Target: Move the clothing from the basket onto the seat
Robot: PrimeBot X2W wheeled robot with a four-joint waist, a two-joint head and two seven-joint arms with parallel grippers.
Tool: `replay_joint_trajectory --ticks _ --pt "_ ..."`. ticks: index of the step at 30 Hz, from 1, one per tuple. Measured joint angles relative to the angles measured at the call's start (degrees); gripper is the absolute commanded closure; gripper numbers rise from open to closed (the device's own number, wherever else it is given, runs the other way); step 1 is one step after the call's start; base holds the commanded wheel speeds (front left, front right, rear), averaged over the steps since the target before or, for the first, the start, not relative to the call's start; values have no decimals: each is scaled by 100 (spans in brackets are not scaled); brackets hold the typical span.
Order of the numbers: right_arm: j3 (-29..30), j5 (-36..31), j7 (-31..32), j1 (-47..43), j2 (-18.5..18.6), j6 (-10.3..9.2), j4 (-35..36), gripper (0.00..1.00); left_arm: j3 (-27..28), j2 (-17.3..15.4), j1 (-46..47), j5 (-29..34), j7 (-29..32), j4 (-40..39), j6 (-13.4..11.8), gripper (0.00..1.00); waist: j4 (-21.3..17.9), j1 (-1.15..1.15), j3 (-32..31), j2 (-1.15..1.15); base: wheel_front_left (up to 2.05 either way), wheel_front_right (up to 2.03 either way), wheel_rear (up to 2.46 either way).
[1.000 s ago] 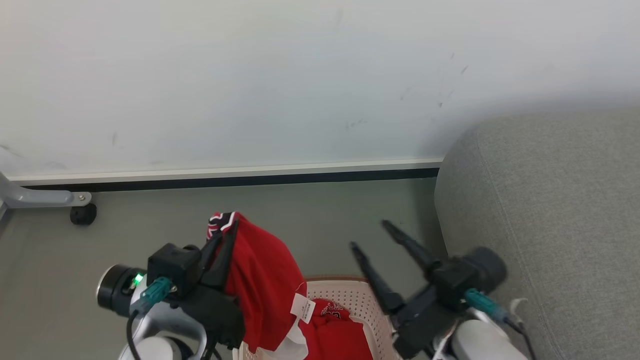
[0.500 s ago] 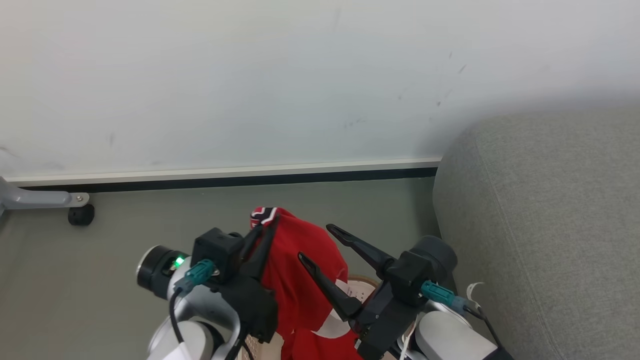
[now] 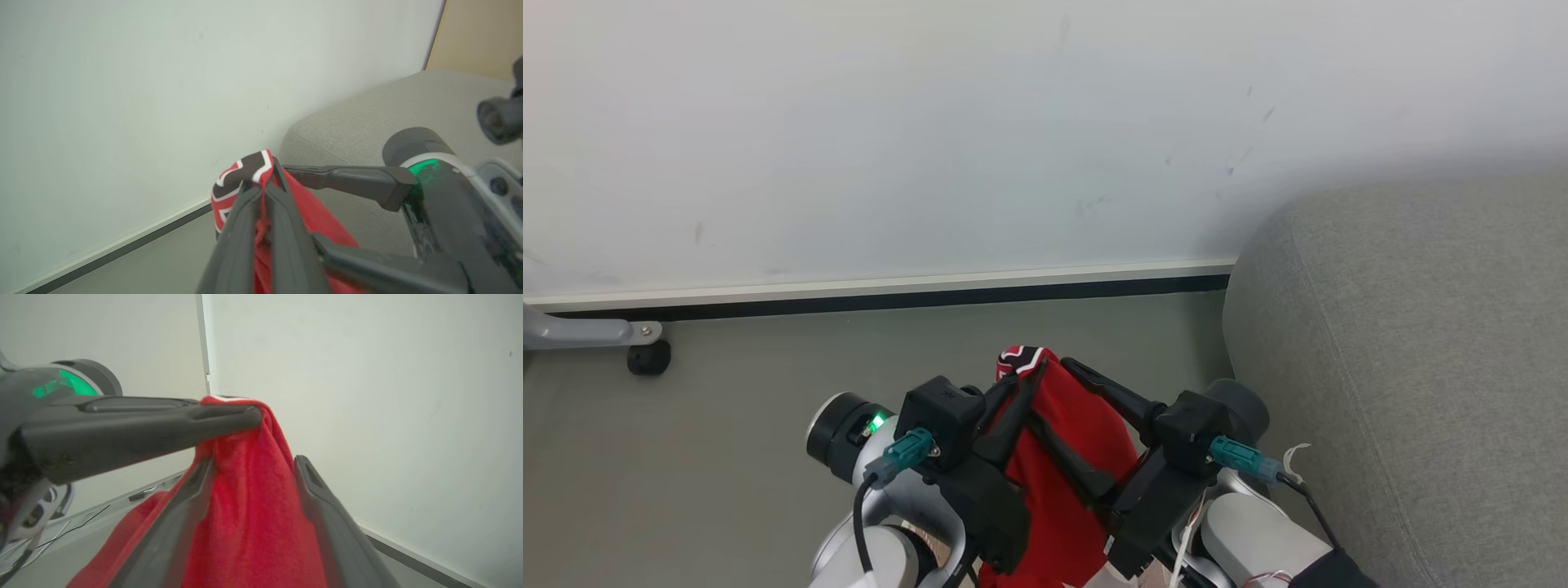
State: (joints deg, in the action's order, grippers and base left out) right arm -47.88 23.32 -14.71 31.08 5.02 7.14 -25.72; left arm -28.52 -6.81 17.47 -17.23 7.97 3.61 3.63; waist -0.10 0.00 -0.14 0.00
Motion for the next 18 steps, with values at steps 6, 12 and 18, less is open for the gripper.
replay_joint_trajectory --ticks 6,12,18 --pt "-67 244 0 7 18 0 -200 93 -81 3 0 -19 35 -156 42 100 -32 0 -18 0 0 0 0" --pt "-174 469 0 5 56 0 -224 100 -114 9 -1 -34 100 -237 47 100 -67 0 -22 0 0 0 0" --pt "-193 689 0 8 46 0 -178 100 12 -100 -64 -36 103 -345 29 2 -189 0 -5 0 0 0 0"
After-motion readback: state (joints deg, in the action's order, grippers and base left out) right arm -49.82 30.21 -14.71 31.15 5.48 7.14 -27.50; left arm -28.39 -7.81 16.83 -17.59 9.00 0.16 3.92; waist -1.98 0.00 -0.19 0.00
